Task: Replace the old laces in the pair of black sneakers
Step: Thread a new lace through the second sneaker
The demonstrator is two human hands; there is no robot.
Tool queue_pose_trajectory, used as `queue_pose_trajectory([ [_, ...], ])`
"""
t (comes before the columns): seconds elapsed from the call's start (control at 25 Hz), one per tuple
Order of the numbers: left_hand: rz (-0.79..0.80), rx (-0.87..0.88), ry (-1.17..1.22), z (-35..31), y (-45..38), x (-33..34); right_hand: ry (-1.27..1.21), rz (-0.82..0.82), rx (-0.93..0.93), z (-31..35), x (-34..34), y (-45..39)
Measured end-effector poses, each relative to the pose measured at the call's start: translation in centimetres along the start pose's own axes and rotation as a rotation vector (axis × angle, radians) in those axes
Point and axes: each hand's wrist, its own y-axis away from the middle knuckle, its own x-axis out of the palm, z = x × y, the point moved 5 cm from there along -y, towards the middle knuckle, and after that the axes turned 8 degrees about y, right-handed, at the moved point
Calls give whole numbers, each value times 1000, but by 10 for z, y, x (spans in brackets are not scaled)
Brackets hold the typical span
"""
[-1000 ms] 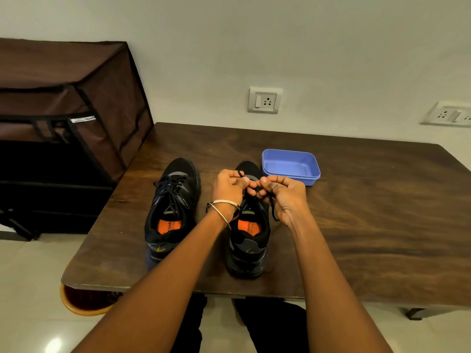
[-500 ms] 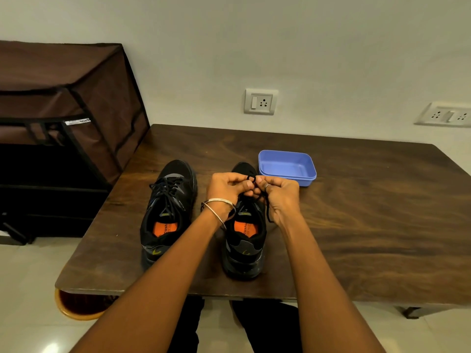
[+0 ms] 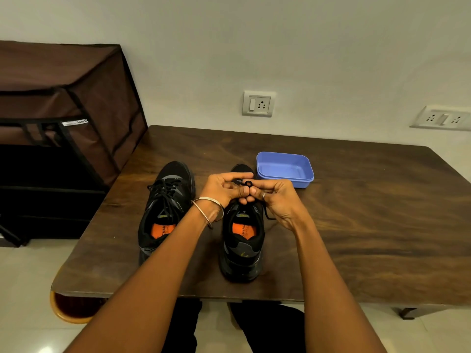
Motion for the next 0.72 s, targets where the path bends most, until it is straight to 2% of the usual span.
queue_pose_trajectory([
  [0.28,-136,-43,123,4,5,3,-248,-69,59,-5,4,0],
  [0.44,-167,-84,194,4,6,3,-316,-132,103,-5,5,1],
  [0.72,-182,-40,226,1,9,5,-391,-178,232,-7,4,2],
])
